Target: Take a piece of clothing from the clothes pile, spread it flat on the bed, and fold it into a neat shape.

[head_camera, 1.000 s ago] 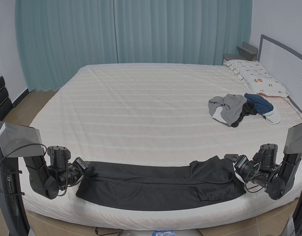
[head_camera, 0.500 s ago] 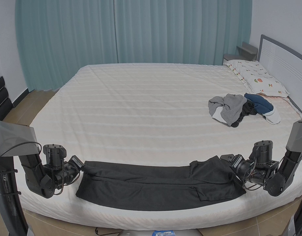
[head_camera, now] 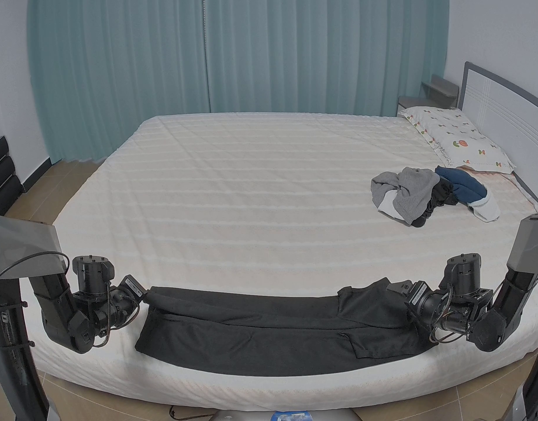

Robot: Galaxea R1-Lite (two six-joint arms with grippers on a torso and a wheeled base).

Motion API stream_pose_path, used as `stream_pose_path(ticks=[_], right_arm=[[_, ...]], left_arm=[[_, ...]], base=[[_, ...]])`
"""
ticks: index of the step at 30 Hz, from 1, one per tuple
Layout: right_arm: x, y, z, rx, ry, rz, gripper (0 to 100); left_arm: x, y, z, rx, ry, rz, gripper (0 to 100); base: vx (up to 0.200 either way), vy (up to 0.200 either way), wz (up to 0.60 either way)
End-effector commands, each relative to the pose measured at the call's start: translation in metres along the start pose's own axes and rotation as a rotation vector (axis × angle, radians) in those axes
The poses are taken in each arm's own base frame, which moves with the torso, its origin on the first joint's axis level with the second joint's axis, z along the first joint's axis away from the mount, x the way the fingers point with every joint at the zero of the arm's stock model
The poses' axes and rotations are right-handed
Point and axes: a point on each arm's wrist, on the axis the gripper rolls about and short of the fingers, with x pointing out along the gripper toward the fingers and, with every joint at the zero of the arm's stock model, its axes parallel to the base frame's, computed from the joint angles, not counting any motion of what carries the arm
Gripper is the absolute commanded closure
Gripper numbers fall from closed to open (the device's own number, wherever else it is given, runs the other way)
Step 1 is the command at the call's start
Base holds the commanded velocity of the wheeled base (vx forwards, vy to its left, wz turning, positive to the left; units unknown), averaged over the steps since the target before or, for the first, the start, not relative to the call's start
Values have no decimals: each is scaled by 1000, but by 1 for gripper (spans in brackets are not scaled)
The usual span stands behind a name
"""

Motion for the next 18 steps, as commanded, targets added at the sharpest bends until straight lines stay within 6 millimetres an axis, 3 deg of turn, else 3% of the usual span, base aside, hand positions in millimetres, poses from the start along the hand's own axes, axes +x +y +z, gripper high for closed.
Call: stream_pose_path(ticks=[1, 10, 18], right_arm=[[14, -3, -8, 9, 41, -39, 0], [32, -4, -11, 68, 54, -73, 0], [20, 1, 0, 76, -2, -61, 0]], left_arm=[[0, -3, 2, -2, -12, -16, 100], [-1, -6, 5, -6, -23, -28, 100], [1, -6, 6, -31, -29, -29, 100]], base=[[0, 0, 0], [0, 0, 0], [0, 0, 0]])
